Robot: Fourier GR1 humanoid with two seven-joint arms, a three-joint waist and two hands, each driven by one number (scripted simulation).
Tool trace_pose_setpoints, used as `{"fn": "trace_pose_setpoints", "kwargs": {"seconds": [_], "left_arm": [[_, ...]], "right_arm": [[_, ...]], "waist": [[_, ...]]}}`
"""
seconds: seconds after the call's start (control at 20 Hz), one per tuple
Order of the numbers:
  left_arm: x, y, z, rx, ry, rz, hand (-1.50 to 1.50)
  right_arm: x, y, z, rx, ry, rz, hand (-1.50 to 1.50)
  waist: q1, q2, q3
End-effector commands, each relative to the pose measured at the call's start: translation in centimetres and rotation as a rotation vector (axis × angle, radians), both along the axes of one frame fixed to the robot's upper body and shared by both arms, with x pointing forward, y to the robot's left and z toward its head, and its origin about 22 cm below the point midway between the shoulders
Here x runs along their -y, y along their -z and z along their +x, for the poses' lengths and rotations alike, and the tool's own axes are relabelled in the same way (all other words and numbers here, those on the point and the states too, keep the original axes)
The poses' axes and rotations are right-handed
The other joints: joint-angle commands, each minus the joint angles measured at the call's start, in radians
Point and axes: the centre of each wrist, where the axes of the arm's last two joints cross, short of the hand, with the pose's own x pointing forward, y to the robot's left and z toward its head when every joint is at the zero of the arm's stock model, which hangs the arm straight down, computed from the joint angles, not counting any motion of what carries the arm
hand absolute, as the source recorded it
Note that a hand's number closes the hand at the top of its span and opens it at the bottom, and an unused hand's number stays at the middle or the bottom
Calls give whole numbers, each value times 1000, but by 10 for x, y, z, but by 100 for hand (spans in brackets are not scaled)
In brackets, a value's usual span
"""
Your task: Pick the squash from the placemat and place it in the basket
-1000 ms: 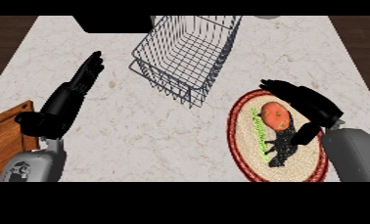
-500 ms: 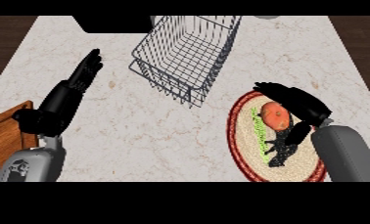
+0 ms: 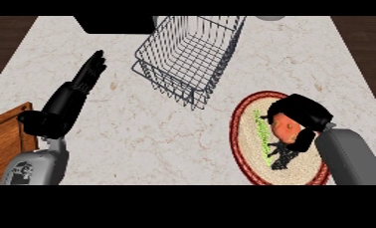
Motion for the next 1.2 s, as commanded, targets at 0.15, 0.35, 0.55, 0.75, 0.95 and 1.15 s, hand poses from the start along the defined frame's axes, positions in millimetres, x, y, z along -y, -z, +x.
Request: {"fn": "trace_pose_setpoints", "kwargs": {"seconds": [0.15, 0.35, 0.55, 0.75, 0.95, 1.15], "left_arm": [[-8, -14, 4, 13, 0, -12, 0], [-5, 4, -2, 3, -10, -15, 0], [4, 9, -5, -27, -8, -22, 0], [4, -2, 1, 1, -2, -2, 0], [6, 4, 0, -19, 34, -6, 0], [13, 1, 4, -9, 63, -9, 0]], "right_arm": [[9, 22, -17, 63, -102, -70, 150], [-4, 18, -9, 161, -110, -32, 150], [-122, 26, -14, 154, 95, 18, 150], [-137, 17, -9, 130, 284, -6, 150], [-146, -1, -4, 164, 431, 11, 150], [-157, -28, 4, 224, 541, 149, 150]], "waist": [[-1, 7, 11], [1, 7, 11], [1, -2, 7], [9, -9, 7], [47, -6, 13], [82, -2, 21]]}}
